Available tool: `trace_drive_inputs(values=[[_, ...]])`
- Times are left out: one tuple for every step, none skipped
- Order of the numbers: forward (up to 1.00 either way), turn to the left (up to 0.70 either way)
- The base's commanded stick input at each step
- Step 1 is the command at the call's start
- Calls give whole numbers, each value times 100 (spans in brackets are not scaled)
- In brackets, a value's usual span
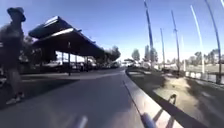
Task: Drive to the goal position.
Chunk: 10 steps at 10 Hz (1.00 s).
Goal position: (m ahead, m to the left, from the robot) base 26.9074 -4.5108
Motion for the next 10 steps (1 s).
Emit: trace_drive_inputs(values=[[98,0],[98,0],[98,0],[98,0],[98,0],[98,0],[98,0],[98,0],[98,0],[98,0]])
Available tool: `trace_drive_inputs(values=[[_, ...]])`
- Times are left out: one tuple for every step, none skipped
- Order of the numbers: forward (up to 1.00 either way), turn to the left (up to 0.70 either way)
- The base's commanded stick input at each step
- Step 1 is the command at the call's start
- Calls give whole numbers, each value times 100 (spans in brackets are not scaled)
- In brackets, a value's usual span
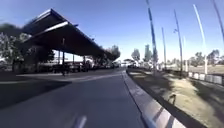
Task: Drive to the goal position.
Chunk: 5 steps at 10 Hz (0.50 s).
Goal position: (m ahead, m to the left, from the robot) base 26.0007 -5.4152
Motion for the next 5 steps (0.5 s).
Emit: trace_drive_inputs(values=[[98,0],[98,0],[98,0],[98,0],[98,0]])
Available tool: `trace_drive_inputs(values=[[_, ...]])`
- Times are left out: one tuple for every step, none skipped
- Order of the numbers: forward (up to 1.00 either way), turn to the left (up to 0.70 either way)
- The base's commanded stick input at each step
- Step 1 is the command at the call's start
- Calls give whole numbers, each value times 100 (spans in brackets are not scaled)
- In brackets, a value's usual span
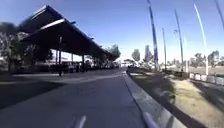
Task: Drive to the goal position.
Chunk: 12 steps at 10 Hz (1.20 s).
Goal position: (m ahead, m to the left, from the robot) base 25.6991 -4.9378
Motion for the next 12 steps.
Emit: trace_drive_inputs(values=[[98,0],[98,0],[98,0],[98,0],[98,0],[98,0],[98,0],[98,0],[98,0],[98,0],[98,0],[98,0]])
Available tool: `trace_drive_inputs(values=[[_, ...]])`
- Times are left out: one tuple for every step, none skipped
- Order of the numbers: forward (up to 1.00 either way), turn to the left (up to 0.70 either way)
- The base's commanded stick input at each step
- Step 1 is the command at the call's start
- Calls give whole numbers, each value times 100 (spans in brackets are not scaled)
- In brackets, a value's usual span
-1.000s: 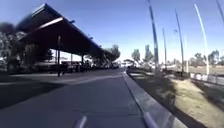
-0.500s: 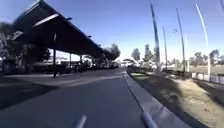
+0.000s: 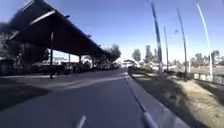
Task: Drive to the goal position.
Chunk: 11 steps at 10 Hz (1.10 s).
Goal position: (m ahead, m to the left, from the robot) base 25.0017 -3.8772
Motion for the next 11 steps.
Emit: trace_drive_inputs(values=[[98,0],[98,0],[98,0],[98,0],[98,0],[98,0],[98,0],[98,0],[98,0],[98,0],[98,0]])
